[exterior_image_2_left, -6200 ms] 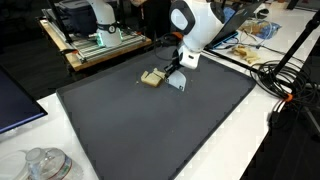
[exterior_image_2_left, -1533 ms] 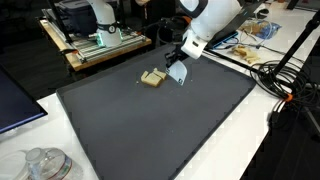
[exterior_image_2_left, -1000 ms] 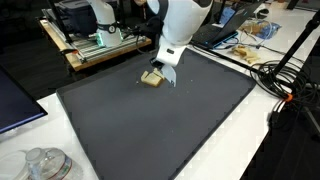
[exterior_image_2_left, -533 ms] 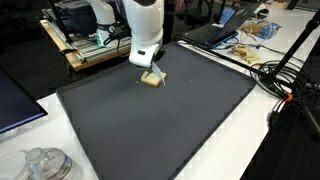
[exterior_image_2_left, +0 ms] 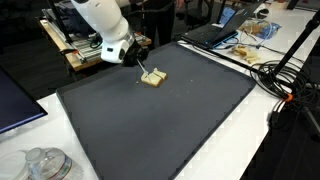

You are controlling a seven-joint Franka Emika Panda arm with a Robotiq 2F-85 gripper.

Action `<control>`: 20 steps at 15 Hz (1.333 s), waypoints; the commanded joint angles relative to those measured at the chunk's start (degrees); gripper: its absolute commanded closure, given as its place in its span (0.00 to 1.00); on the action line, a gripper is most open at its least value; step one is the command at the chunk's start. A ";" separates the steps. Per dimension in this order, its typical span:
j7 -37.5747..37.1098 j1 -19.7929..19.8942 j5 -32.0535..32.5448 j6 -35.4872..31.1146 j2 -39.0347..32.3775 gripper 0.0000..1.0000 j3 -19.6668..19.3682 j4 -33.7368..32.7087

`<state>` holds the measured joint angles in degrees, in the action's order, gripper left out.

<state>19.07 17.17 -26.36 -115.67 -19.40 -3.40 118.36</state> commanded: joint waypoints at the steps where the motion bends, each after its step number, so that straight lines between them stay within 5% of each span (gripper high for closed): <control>1: 5.99 0.89 -7.34 -6.89 7.33 0.99 -0.72 10.54; 10: 3.89 -4.62 -13.50 -21.50 21.32 0.99 -1.43 25.26; 17: -19.34 -10.80 -7.42 -26.25 30.49 0.99 0.91 29.50; 20: -32.41 -4.50 -2.19 -27.08 29.01 0.99 8.42 28.28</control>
<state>-2.13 8.08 -33.80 -141.84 8.97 -0.36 146.07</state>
